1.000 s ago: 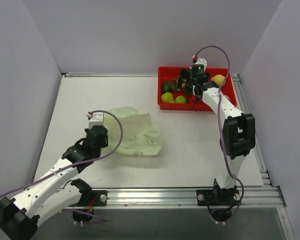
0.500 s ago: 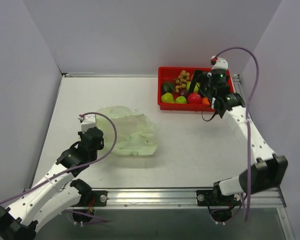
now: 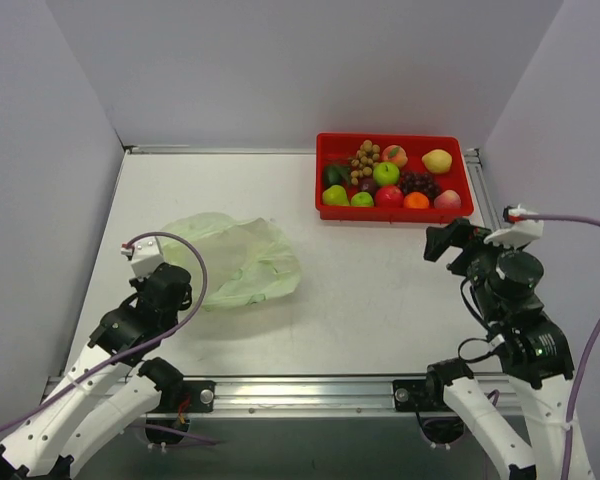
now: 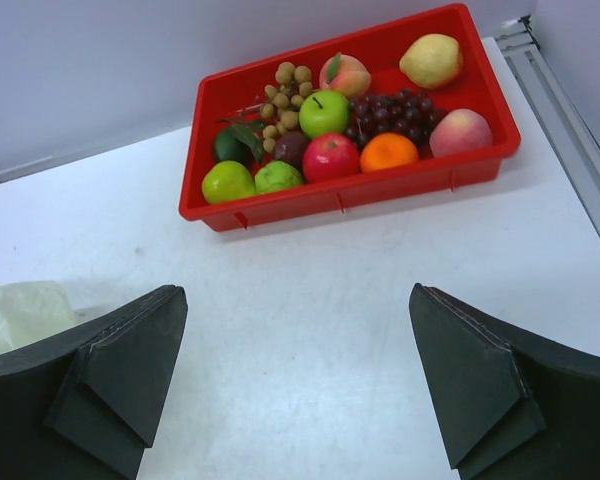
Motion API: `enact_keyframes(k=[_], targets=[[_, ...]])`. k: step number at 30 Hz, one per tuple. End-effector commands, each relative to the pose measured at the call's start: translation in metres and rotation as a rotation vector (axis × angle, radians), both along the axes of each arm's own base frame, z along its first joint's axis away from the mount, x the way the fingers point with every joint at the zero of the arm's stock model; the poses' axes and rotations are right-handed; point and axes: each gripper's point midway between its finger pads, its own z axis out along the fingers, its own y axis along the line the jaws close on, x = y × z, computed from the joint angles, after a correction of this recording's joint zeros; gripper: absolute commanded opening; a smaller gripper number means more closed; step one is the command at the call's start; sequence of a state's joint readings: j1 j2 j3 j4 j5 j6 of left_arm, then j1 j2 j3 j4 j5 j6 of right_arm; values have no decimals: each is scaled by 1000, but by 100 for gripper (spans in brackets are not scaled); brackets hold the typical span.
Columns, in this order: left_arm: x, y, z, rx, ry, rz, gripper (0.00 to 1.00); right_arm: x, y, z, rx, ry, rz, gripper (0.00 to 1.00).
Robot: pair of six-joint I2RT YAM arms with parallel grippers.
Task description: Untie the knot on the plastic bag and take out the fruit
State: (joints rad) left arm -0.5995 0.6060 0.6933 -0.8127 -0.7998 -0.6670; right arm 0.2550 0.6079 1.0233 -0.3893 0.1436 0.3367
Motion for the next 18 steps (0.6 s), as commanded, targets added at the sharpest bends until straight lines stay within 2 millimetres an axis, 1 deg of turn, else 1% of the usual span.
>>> enact_keyframes(k=[1, 2, 3, 4, 5, 6, 7, 8, 10, 11, 13, 14, 16, 18], targets=[[-5, 0, 19, -57, -21, 10, 17, -26, -16, -9, 8, -14, -55, 100], [-7, 0, 20, -59, -13, 3, 21, -31, -19, -10, 1, -20, -64, 100], [-9, 0, 24, -65, -18, -2, 29, -37, -22, -11, -6, -23, -71, 100], [-11, -1, 27, -76, -20, -12, 39, -45, -27, -7, -20, -49, -79, 100], [-14, 0, 35, -86, -29, -15, 43, -50, -30, -5, -25, -61, -87, 100], [-16, 0, 38, -91, -28, -27, 46, -54, -36, -4, -48, -65, -102, 100], [-18, 1, 45, -102, -43, -31, 53, -59, -39, -1, -51, -82, -109, 100], [-22, 3, 53, -112, -53, -35, 56, -62, -41, 1, -58, -89, -116, 100], [-26, 3, 63, -136, -77, -48, 65, -68, -48, 5, -74, -109, -140, 100], [-29, 3, 67, -144, -77, -64, 74, -70, -50, 4, -78, -111, -150, 100], [-34, 4, 82, -171, -118, -79, 82, -74, -55, 6, -82, -127, -168, 100], [-37, 4, 86, -168, -125, -99, 91, -76, -56, 7, -85, -134, -173, 100], [-42, 6, 103, -176, -170, -126, 97, -80, -60, 10, -83, -152, -189, 100], [-46, 8, 114, -136, -194, -182, 97, -85, -65, 11, -75, -169, -212, 100]])
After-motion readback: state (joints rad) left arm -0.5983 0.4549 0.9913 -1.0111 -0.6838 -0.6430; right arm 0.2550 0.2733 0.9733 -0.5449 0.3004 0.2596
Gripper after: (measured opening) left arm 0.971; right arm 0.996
